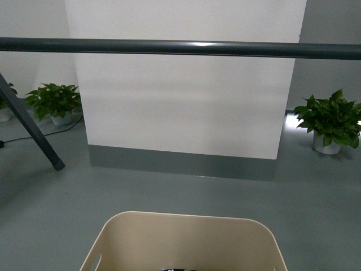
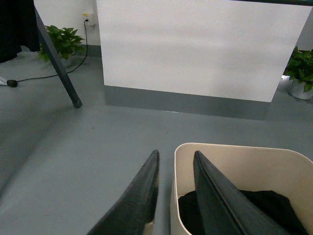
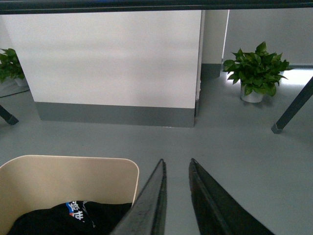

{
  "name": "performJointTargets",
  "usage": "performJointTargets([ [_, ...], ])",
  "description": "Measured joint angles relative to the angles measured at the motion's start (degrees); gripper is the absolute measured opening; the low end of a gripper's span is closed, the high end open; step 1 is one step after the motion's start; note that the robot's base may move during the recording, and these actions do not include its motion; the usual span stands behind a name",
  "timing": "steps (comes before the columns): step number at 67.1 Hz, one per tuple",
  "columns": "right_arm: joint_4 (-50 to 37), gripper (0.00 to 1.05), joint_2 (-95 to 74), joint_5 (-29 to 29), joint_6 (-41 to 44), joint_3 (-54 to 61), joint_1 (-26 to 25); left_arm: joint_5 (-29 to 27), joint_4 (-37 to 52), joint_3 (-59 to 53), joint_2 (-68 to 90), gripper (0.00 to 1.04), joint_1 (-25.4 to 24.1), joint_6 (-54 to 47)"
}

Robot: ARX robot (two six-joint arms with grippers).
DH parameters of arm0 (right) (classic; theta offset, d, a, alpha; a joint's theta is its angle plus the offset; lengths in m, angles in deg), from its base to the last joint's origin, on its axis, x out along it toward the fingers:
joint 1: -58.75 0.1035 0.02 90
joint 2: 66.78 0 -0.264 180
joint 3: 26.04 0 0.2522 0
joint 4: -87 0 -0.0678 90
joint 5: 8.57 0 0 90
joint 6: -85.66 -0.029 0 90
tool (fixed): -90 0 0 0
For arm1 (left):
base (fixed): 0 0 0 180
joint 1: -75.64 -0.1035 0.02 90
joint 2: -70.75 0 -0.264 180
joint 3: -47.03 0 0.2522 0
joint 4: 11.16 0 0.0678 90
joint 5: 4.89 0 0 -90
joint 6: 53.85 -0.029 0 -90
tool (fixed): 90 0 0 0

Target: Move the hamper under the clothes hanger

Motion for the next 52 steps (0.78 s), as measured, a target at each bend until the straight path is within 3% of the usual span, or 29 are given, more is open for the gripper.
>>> performJointTargets([
  [31,0.0,0.92,0.0,0.0,0.0,0.0,0.0,0.0,0.0,0.0,0.0,0.98,0.0,0.0],
  [35,0.0,0.99,0.0,0.0,0.0,0.0,0.0,0.0,0.0,0.0,0.0,0.99,0.0,-0.1],
  [52,0.0,0.97,0.0,0.0,0.0,0.0,0.0,0.0,0.0,0.0,0.0,0.98,0.0,-0.1],
])
